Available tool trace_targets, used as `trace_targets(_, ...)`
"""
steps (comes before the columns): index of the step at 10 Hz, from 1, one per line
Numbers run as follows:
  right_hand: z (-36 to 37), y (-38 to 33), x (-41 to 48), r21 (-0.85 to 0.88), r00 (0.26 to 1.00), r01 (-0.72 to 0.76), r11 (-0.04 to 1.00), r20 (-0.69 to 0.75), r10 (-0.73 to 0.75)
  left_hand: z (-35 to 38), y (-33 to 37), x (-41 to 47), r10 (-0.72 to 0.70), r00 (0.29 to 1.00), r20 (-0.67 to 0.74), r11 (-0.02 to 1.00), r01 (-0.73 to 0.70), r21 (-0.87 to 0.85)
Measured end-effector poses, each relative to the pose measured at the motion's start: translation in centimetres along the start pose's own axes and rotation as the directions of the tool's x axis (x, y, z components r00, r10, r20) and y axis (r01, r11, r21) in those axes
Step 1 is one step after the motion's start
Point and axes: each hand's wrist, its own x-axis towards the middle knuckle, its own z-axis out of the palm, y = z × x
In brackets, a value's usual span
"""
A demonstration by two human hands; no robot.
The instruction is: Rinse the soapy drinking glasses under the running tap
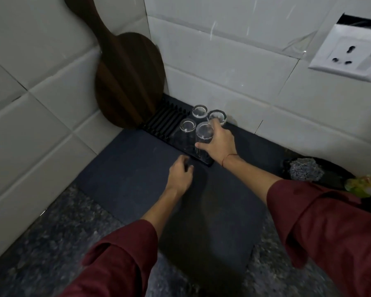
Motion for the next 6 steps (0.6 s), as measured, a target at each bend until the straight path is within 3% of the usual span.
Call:
trace_targets(3, 0.6, 0.7, -0.6, 0.133, 0.996, -0.084, 0.988, -0.005, 0.085, 0.4, -0.1, 0.1, -0.014, 0.999, 0.051, 1.0, 0.013, 0.013)
trace_targets(5, -0.4, 0.4, -2.3, 0.24, 0.992, -0.126, 0.963, 0.049, 0.117, -0.3, 1.7, -1.6, 0.025, 1.0, -0.011, 0.998, -0.025, -0.059)
trace_targets(6, -2.7, -0.7, -4.1, 0.214, 0.988, -0.143, 0.966, 0.081, 0.128, -0.4, 3.9, -3.1, 0.091, 0.993, -0.07, 0.991, -0.097, -0.087)
